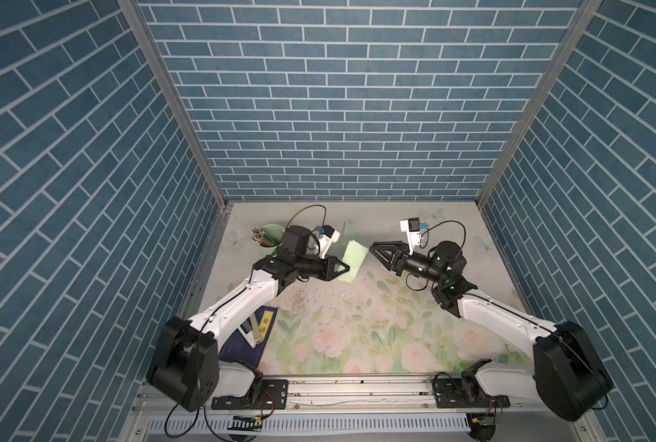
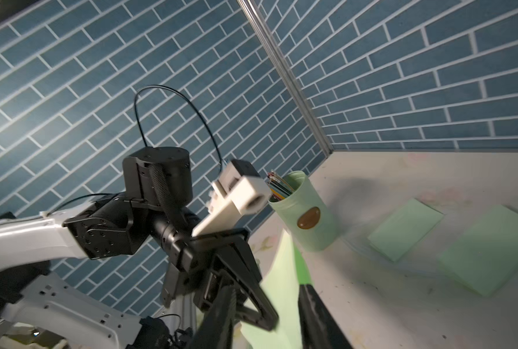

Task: Fold the square paper along the opposite sides
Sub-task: Fold the paper, then smooth out the paper at the center of the board.

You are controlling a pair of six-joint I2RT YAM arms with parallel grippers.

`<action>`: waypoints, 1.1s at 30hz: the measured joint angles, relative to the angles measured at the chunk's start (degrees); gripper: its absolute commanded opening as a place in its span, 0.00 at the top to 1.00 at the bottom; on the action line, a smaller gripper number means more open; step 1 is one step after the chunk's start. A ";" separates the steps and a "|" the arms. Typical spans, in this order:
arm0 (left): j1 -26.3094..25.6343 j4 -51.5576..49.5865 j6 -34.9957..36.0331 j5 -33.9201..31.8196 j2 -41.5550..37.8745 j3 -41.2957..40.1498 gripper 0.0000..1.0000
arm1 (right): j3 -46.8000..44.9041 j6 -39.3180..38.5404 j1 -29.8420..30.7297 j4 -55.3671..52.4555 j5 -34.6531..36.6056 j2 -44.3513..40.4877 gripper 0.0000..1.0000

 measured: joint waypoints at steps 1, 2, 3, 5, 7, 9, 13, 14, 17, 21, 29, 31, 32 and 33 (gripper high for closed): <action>-0.96 -1.33 0.44 -0.66 1.46 -0.76 1.00 | -2.21 -2.86 1.75 -0.50 2.89 -1.75 0.64; -1.86 -3.04 0.94 -1.42 3.19 -1.38 1.00 | -4.96 -5.86 3.61 -0.42 5.81 -3.08 0.66; -2.34 -4.46 1.36 -2.10 4.52 -1.70 1.00 | -7.61 -8.31 5.25 -0.68 8.15 -3.65 0.69; -2.56 -6.29 2.29 -3.08 6.95 -1.75 1.00 | -11.91 -13.49 8.00 -0.13 12.52 -2.51 0.75; -2.54 -6.88 3.08 -3.87 8.94 -1.70 1.00 | -14.62 -18.58 10.29 0.26 16.41 0.90 0.78; -2.56 -7.21 3.91 -4.48 11.54 -1.49 1.00 | -15.69 -23.04 12.15 1.49 19.43 5.92 0.82; -2.56 -7.89 5.25 -5.14 16.85 -0.94 1.00 | -16.26 -29.49 16.02 7.54 23.50 14.32 0.85; -2.58 -7.98 5.53 -5.20 17.99 -0.85 1.00 | -16.33 -30.80 16.98 9.42 24.20 16.09 0.86; -2.62 -8.26 6.12 -5.62 19.80 -0.83 1.00 | -16.24 -34.34 19.26 14.45 25.20 20.61 0.86; -2.67 -8.52 6.84 -6.23 20.28 -0.17 1.00 | -14.36 -38.45 21.05 17.27 25.68 25.97 0.86; -2.69 -8.52 7.41 -6.34 20.52 0.09 0.97 | -11.82 -44.06 22.60 18.67 26.29 33.09 0.87; -2.71 -8.55 7.58 -6.36 20.52 0.11 0.97 | -11.41 -44.89 22.73 18.69 26.77 34.58 0.87; -2.71 -8.55 7.67 -6.38 20.52 0.13 0.96 | -11.28 -45.18 22.77 18.69 27.06 35.26 0.88; -2.71 -8.55 7.78 -6.40 20.52 0.13 0.96 | -11.13 -45.44 22.82 18.80 27.36 35.80 0.88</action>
